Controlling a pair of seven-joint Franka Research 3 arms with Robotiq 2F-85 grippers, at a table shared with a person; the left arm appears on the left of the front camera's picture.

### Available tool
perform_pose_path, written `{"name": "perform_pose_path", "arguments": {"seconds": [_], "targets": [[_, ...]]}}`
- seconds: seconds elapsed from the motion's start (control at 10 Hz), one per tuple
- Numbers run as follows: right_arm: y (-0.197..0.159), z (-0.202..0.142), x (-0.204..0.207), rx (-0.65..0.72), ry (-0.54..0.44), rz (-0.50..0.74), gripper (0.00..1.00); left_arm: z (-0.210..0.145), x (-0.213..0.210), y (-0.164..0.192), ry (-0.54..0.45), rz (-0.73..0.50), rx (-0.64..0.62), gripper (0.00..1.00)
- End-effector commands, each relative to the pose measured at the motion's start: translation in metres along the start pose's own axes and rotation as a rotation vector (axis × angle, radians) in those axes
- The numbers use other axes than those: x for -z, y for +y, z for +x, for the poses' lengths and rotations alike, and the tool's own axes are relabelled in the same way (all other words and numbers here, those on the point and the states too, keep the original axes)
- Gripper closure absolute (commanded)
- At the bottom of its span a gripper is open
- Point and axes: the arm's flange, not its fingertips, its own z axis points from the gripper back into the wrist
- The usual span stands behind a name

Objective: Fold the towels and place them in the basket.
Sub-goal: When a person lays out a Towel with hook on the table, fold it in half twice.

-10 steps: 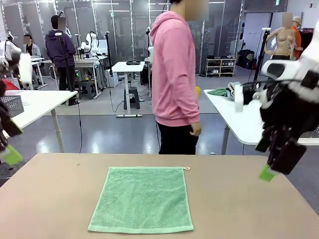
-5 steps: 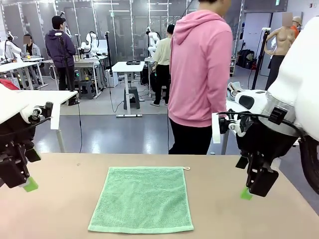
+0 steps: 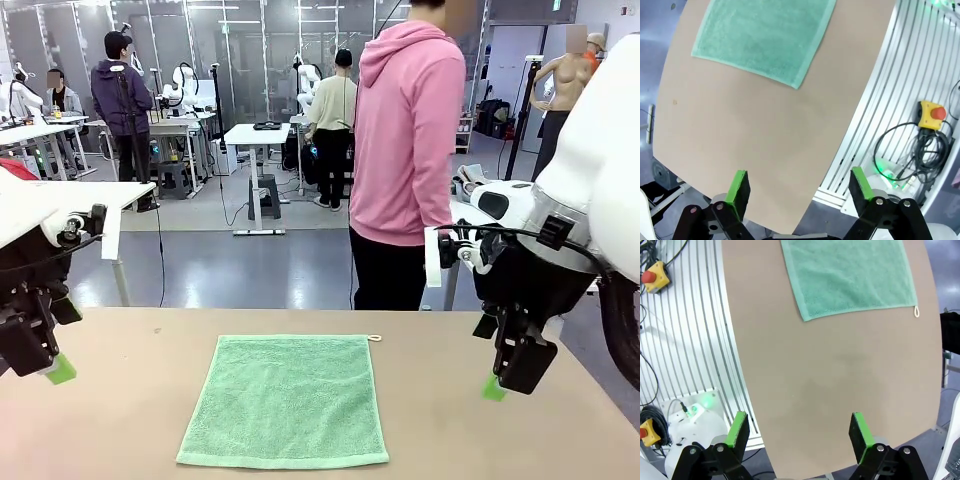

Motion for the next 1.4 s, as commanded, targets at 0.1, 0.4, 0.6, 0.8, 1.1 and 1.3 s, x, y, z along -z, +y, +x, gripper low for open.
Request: {"name": "perform_pose_path", "arguments": {"seconds": [0.1, 0.4, 0.6, 0.8, 1.1, 1.3], "targets": [[0.000, 0.000, 0.000, 0.000, 0.000, 0.000, 0.00, 0.000, 0.000, 0.000, 0.000, 0.000, 0.000, 0.00], [0.000, 0.023, 0.056, -0.084, -0.029, 0.041, 0.00, 0.016, 0.059, 0.012, -0.040, -0.032, 0.166, 0.00], [0.003, 0.033, 0.080, -0.106, -0.026, 0.061, 0.00, 0.028, 0.100, 0.011, 0.014, -0.045, 0.241, 0.00], [0.004, 0.045, 0.105, -0.138, 0.016, 0.069, 0.00, 0.038, 0.146, 0.010, 0.091, -0.082, 0.261, 0.00], [0.008, 0.053, 0.146, -0.163, 0.056, 0.082, 0.00, 0.039, 0.198, 0.005, 0.076, -0.133, 0.285, 0.00], [0.005, 0.052, 0.168, -0.184, 0.076, 0.094, 0.00, 0.036, 0.221, 0.001, 0.059, -0.131, 0.309, 0.00]]}}
